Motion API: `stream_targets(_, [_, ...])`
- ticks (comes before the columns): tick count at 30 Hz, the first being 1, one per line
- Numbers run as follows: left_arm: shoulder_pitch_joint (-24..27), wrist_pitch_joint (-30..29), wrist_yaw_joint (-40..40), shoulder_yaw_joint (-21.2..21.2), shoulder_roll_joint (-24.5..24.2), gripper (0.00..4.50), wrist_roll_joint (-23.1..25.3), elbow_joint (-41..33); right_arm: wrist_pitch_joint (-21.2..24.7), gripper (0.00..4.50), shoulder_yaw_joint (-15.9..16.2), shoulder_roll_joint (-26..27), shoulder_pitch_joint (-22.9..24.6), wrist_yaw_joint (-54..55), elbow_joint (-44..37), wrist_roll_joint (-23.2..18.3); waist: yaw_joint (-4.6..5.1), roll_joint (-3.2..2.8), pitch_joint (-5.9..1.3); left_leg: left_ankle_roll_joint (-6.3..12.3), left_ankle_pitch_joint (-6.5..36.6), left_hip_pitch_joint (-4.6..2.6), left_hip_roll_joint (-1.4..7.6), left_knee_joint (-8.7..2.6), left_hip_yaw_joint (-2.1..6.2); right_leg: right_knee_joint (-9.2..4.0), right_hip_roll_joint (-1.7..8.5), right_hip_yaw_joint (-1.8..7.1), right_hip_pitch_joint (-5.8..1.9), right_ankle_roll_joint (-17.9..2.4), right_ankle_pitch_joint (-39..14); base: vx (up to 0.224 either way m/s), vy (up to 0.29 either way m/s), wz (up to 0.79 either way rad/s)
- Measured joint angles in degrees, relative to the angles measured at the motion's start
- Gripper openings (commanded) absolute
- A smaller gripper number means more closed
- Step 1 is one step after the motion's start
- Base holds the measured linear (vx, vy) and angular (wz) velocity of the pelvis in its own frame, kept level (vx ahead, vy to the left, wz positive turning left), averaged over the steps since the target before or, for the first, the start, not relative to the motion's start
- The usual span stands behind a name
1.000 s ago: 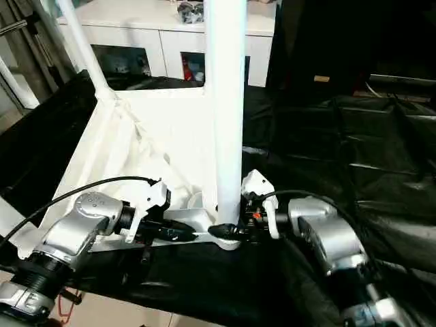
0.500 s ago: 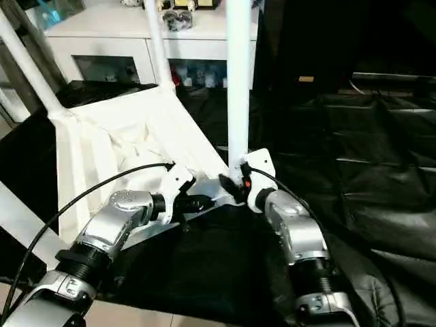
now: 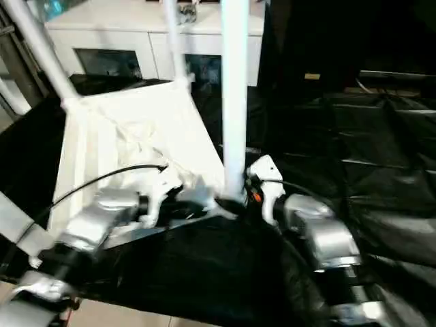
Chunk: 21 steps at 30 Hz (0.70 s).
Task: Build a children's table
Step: Rotate leg to tighten
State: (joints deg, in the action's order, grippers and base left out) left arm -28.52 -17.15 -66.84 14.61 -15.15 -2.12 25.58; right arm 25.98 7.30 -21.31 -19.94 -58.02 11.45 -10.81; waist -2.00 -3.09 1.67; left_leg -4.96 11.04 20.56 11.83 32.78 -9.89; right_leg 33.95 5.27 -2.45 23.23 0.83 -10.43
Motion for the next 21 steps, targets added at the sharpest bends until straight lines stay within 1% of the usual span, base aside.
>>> stream_targets(2, [1.0, 0.0, -3.2, 0.5, -1.6, 0.0, -0.7, -1.2, 0.3, 3.9, 1.6, -1.7, 0.2, -4.5, -0.7, -0.8, -0.22, 0.04, 0.03, 0.03, 0.0, 0.02, 0.0, 0.0, -0.01, 0.0, 0.0, -0.01, 0.01, 0.0, 0.0, 0.0, 0.0, 0.0])
stream_targets(3, [1.1, 0.0, -4.5, 0.9, -2.2, 0.0, -1.0, -1.6, 0.6, 3.67, 2.3, -2.5, 0.1, -6.1, -1.2, -0.9, -0.47, 0.05, 0.04, 0.03, 0.0, -0.01, 0.0, 0.02, 0.0, 0.01, 0.0, -0.03, 0.04, 0.0, 0.0, 0.0, 0.0, 0.0])
stream_targets(5, [1.3, 0.1, -6.7, 1.6, -3.2, 0.0, -1.5, -1.9, 1.2, 3.67, 3.5, -3.9, 0.1, -9.0, -2.0, -1.9, -1.07, 0.1, 0.07, 0.04, 0.0, -0.05, 0.02, 0.09, 0.0, 0.05, 0.01, -0.02, 0.05, 0.0, 0.0, 0.0, 0.0, 0.0])
stream_targets(8, [1.4, 0.4, -8.5, 2.1, -3.5, 0.0, -1.6, -1.9, 1.6, 3.37, 4.3, -4.6, 0.1, -10.8, -2.1, -2.3, -1.53, 0.18, 0.12, 0.01, 0.0, -0.06, 0.02, 0.2, 0.0, 0.1, 0.02, 0.0, 0.05, -0.1, 0.0, 0.0, 0.0, 0.0])
stream_targets(15, [1.4, 0.8, -10.0, 2.5, -4.0, 0.0, -1.6, -2.1, 2.0, 2.86, 5.0, -5.3, 0.0, -12.1, -2.2, -2.5, -1.69, 0.45, 0.23, -0.01, 0.0, -0.03, 0.01, 0.28, 0.0, 0.17, 0.03, 0.05, 0.02, -0.1, 0.0, 0.0, 0.0, 0.0])
stream_targets(21, [1.4, 0.9, -9.8, 2.7, -4.1, 0.0, -1.8, -2.2, 1.5, 2.72, 5.2, -5.5, 0.1, -12.1, -2.4, -2.4, -1.8, 0.43, 0.22, 0.0, 0.0, -0.02, 0.02, 0.31, 0.0, 0.19, 0.03, 0.05, 0.02, -0.1, 0.0, 0.0, 0.0, 0.0])
